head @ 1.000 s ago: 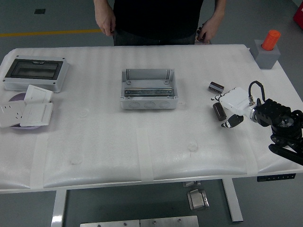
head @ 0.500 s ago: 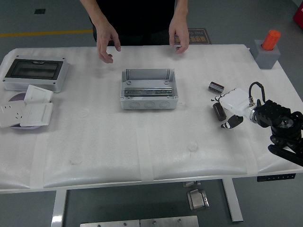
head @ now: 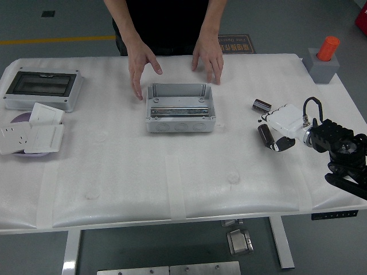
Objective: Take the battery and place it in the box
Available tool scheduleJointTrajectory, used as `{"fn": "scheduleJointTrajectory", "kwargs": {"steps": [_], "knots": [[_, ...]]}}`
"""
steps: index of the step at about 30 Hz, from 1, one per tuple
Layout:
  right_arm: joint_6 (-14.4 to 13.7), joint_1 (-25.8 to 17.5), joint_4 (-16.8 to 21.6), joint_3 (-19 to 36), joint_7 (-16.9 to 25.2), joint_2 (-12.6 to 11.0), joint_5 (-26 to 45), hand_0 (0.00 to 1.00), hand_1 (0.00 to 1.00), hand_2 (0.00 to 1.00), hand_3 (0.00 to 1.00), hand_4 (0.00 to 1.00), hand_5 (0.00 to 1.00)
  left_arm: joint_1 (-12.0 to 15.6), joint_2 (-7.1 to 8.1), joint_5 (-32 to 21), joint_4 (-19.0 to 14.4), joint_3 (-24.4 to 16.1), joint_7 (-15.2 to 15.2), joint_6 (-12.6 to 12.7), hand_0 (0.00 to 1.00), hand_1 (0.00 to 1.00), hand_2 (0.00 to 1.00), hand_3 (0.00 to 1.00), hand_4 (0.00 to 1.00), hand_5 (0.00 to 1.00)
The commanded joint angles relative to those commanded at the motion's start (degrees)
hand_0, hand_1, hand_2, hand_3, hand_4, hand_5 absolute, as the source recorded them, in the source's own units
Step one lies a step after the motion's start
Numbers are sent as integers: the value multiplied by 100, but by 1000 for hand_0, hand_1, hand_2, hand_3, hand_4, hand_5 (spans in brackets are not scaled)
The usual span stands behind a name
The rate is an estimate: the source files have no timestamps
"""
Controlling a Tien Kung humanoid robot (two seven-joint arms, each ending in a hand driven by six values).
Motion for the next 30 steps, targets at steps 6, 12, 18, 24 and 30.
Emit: {"fn": "scheduleJointTrajectory", "kwargs": {"steps": [6,12,18,24,30], "knots": [[-50,-13,-35,2,18,30,28,636,614,779,797,671,293,-12,-5,-46,-2,77,-39,7,594,637,582,719,687,236],[-84,-43,-60,-4,32,57,47,634,616,776,789,661,289,-15,-7,-16,-4,78,-47,10,594,637,583,721,690,238],[-86,-58,-70,-5,34,61,52,631,611,775,784,661,288,-16,-14,8,-5,82,-49,11,594,637,583,723,692,237],[-90,-56,-56,-4,32,48,50,628,611,772,777,659,285,-16,-21,16,-6,86,-50,11,594,637,583,723,692,237],[-108,-64,-40,2,50,51,59,623,610,772,777,661,283,-16,-21,37,-6,93,-50,14,594,637,583,723,692,238]]}}
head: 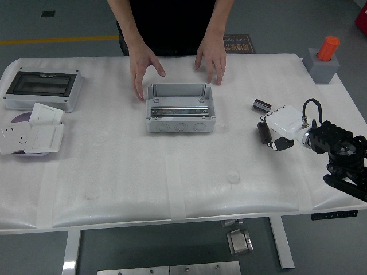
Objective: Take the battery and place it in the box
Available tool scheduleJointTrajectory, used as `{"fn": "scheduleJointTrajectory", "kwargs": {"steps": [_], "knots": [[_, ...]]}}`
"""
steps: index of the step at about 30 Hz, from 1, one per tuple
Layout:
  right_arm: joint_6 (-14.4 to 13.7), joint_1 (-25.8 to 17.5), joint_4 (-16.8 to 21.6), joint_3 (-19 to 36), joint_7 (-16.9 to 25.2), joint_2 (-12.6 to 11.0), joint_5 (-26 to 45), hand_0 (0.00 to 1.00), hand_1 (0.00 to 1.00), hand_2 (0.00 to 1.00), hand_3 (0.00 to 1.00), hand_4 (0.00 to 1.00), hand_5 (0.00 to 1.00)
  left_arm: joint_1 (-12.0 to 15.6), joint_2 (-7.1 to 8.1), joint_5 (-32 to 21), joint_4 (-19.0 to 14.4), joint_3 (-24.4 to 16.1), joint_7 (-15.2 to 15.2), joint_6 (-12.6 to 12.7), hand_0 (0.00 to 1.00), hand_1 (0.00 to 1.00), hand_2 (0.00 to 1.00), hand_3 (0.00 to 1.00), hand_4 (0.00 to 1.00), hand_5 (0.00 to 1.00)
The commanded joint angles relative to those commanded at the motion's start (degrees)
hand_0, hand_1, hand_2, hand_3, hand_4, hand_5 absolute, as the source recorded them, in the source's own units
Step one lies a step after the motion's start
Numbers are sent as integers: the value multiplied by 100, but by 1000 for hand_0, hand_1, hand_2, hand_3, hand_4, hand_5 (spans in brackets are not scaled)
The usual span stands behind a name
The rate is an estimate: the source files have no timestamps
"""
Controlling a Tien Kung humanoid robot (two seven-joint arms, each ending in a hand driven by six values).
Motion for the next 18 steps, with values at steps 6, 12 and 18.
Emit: {"fn": "scheduleJointTrajectory", "kwargs": {"steps": [6,12,18], "knots": [[-5,4,-10,19,36,-4,37,624,610,773,777,661,279,9,3,24,1,17,1,5,594,637,583,723,692,238],[-11,16,-7,19,66,-9,63,630,616,785,814,676,265,17,1,35,0,31,1,9,594,637,583,722,692,237],[-10,33,-6,33,91,-23,86,634,626,808,872,721,243,13,-8,41,1,53,0,12,594,637,581,720,689,236]]}}
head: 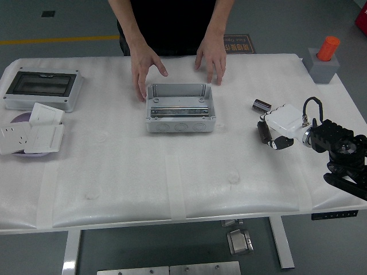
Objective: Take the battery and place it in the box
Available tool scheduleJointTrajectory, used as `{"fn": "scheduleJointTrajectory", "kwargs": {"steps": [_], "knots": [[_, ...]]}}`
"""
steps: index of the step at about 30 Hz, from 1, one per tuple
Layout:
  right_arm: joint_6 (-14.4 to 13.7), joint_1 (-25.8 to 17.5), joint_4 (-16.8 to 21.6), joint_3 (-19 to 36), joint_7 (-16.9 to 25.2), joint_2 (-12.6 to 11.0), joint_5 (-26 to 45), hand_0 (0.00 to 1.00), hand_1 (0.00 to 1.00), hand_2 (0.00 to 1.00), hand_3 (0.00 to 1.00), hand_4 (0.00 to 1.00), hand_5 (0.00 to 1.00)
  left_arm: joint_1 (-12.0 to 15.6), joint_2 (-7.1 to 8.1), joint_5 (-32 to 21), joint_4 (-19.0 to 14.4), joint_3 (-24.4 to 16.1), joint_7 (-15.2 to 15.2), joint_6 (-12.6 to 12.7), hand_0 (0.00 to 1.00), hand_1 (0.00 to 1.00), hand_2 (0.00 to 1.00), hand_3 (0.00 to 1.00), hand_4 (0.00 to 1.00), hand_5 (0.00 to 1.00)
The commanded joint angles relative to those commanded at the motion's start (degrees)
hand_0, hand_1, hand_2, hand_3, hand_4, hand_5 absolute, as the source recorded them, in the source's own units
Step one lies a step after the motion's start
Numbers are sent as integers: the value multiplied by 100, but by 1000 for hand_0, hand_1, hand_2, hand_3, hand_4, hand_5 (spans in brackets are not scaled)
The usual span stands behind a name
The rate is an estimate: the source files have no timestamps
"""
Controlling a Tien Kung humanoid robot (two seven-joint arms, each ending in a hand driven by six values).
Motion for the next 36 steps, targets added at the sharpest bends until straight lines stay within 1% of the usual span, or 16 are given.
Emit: {"fn": "scheduleJointTrajectory", "kwargs": {"steps": [4,5,10,11,16,17,28,36], "knots": [[9,10,-1,7,17,-8,17,634,626,808,872,721,243,0,-7,-13,3,23,1,1,594,637,581,720,689,236],[12,14,-1,6,23,-9,20,640,627,823,932,745,243,1,-10,-12,4,24,2,1,594,637,580,719,688,238],[18,24,-3,8,40,-12,32,640,627,823,932,745,243,-2,-23,2,5,24,7,1,594,637,580,719,688,238],[21,25,-5,10,41,-12,35,644,628,828,992,773,253,-4,-25,-1,4,28,6,1,594,637,577,717,686,238],[27,22,-48,22,52,2,51,644,628,828,992,773,253,-24,-31,22,1,24,4,2,594,637,577,717,686,238],[30,19,-66,31,55,11,55,645,628,833,998,794,252,-27,-32,28,1,23,4,2,594,637,578,715,683,239],[19,-13,-271,28,109,104,163,647,630,835,998,789,240,-38,-26,92,-5,-20,6,1,594,637,575,711,679,237],[1,3,-378,-46,175,154,262,652,632,834,998,809,248,-52,-17,147,-10,-64,5,6,594,637,572,705,667,231]]}}
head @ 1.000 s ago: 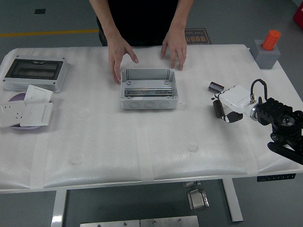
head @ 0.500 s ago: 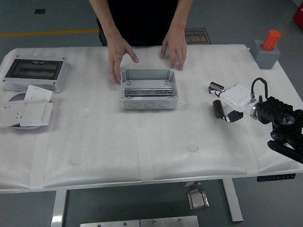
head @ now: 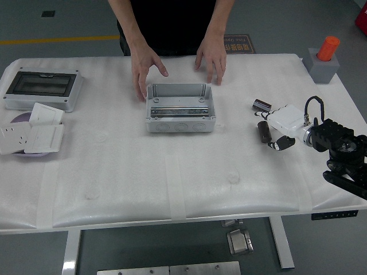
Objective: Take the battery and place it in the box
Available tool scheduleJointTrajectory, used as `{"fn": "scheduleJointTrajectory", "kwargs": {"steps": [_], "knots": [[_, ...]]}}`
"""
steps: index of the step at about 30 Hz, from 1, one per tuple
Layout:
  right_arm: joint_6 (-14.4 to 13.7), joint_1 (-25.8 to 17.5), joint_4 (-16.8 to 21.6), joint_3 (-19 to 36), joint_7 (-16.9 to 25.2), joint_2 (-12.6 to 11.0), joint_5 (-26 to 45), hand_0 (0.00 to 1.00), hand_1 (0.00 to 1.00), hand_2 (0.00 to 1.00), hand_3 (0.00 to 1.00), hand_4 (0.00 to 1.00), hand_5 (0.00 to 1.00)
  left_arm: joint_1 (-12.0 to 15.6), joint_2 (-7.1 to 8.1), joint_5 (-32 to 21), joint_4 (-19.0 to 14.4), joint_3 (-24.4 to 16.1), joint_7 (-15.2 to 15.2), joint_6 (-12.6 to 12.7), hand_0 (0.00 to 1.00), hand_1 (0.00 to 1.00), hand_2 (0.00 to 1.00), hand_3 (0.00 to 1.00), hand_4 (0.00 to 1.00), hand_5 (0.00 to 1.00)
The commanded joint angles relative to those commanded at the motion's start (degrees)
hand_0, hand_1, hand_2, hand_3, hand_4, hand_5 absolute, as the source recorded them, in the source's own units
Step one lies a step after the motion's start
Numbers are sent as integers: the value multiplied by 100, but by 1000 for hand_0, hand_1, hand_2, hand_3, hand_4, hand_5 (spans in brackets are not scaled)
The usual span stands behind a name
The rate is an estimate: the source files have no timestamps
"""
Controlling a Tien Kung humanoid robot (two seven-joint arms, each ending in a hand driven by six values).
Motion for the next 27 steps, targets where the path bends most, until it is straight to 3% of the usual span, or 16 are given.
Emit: {"fn": "scheduleJointTrajectory", "kwargs": {"steps": [16,17,22,23,27], "knots": [[-82,48,4,-149,68,22,129,651,630,828,965,835,273,-8,11,47,-3,-38,-31,13,594,637,571,703,662,230],[-91,49,6,-146,68,20,134,649,627,812,903,836,294,-7,11,52,-3,-39,-34,13,594,637,570,703,662,230],[-118,57,10,-143,61,23,157,649,627,812,903,836,294,-9,11,87,-5,-55,-45,18,594,637,570,703,662,230],[-121,58,11,-141,60,25,162,645,621,791,850,668,302,-10,10,100,-6,-62,-47,19,594,637,571,704,661,230],[-131,58,6,-138,60,33,176,645,621,791,850,668,302,-12,8,154,-11,-92,-53,22,594,637,571,704,661,230]]}}
